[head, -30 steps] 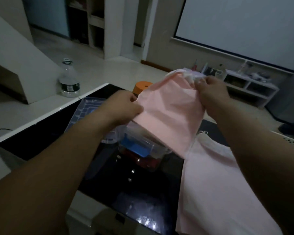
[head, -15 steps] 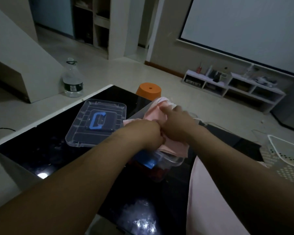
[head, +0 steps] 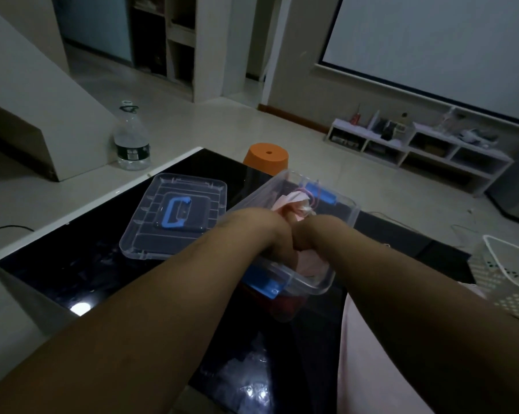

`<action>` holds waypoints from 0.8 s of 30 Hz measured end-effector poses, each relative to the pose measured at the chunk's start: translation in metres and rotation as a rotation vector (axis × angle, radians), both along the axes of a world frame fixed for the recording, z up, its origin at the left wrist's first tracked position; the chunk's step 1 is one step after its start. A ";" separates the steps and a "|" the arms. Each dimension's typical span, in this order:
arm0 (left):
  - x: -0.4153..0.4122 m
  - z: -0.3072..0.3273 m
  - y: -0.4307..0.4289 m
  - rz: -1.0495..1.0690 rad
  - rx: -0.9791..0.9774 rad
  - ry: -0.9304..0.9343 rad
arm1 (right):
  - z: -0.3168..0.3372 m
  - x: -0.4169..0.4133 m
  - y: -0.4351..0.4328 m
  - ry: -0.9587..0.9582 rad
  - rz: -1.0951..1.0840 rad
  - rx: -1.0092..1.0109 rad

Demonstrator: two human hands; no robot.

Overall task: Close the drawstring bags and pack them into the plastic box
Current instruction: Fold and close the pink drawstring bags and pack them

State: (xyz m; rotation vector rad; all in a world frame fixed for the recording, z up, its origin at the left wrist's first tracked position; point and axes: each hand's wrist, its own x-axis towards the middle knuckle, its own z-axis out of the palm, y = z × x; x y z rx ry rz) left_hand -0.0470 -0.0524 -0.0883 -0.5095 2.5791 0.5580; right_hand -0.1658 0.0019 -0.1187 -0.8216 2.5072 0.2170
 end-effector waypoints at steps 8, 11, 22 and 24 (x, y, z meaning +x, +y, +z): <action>0.030 0.013 0.012 -0.004 0.074 0.130 | 0.033 0.011 0.015 0.130 -0.093 -0.331; 0.040 0.032 0.030 -0.020 0.021 0.342 | 0.059 0.015 0.048 0.311 -0.035 -0.514; 0.027 -0.001 0.168 -0.184 0.078 0.726 | 0.018 0.047 0.280 0.332 -0.349 -0.826; 0.016 -0.023 0.184 -0.188 0.063 0.583 | -0.001 0.051 0.325 0.318 -0.446 -0.802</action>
